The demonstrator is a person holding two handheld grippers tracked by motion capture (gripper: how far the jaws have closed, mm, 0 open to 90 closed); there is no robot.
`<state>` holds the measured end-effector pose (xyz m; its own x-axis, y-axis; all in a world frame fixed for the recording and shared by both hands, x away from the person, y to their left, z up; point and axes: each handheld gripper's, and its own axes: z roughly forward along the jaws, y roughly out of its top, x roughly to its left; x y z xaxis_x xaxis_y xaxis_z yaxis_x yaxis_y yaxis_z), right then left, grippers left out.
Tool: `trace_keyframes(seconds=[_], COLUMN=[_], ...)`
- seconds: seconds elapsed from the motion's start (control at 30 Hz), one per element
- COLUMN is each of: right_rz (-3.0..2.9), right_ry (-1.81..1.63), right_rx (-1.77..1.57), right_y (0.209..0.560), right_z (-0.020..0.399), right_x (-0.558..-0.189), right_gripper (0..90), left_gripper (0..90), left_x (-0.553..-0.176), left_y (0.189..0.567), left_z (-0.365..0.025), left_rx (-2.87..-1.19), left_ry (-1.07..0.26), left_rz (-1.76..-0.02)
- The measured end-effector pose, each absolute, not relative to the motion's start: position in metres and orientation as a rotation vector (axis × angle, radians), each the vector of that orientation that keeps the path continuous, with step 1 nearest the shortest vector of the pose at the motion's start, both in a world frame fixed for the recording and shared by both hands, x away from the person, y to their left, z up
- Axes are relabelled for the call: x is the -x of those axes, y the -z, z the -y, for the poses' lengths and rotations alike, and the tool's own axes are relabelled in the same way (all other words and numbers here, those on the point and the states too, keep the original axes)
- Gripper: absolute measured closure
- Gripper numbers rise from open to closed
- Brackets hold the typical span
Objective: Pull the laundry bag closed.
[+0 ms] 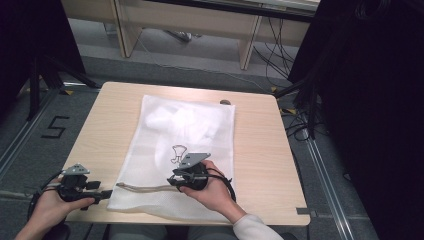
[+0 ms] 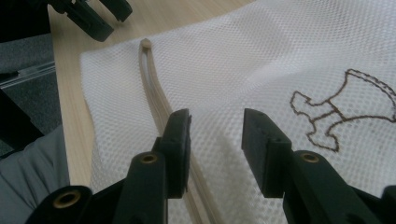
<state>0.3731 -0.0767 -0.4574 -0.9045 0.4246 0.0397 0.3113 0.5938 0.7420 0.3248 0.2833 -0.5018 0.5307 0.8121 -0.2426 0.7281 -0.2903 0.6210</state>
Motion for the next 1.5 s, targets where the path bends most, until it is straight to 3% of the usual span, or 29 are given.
trace_keyframes(seconds=[1.5], right_rz=[-2.799], right_ry=[-1.184], right_rx=[-0.530], right_y=[0.464], right_z=[-0.017], right_x=[-0.380], right_gripper=[70.0], left_gripper=[35.3], left_x=[-0.324], left_y=[0.505], left_z=[-0.280], left_rx=[-2.042], left_ry=[-0.126], left_rz=[-1.250])
